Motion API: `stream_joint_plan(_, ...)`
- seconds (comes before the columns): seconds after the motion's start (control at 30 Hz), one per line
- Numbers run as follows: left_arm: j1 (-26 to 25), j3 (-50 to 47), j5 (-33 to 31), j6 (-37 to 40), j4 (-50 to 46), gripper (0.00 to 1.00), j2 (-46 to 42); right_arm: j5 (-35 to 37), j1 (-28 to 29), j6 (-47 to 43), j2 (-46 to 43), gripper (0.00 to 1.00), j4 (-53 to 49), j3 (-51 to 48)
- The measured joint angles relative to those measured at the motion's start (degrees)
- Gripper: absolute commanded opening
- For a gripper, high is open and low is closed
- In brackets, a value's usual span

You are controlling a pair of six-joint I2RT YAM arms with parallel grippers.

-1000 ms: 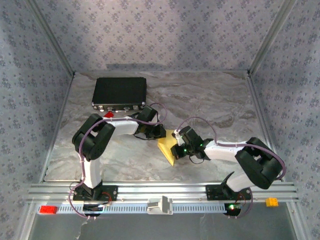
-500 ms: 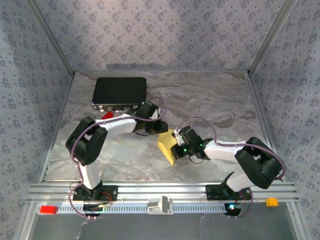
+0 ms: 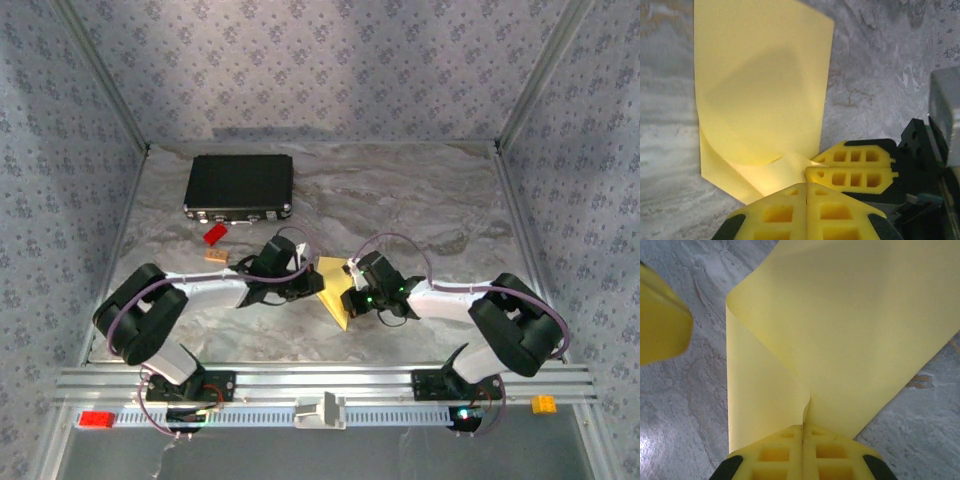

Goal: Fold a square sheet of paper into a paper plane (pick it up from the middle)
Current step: Third fold the triangle at the center of the table.

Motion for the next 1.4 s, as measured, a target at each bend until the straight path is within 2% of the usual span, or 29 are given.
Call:
stream_joint_plan(0.23, -2.43, -0.37, 0.13, -3.98, 8.02, 0.0, 3.5, 0.13, 0.0, 0.0, 0.09, 0.0, -0.17, 0.17)
stream_joint_plan(0.57, -2.58, -1.6, 0.07, -4.48, 10.34, 0.0, 5.44, 0.17, 0.0, 0.0, 0.11, 0.0, -0.33, 0.28)
stream_joint_plan(1.4, -2.58, -1.57, -2.29, -1.33, 7.28, 0.0, 8.15, 0.15, 0.0, 0.2, 0.11, 0.0, -0.37, 0.31)
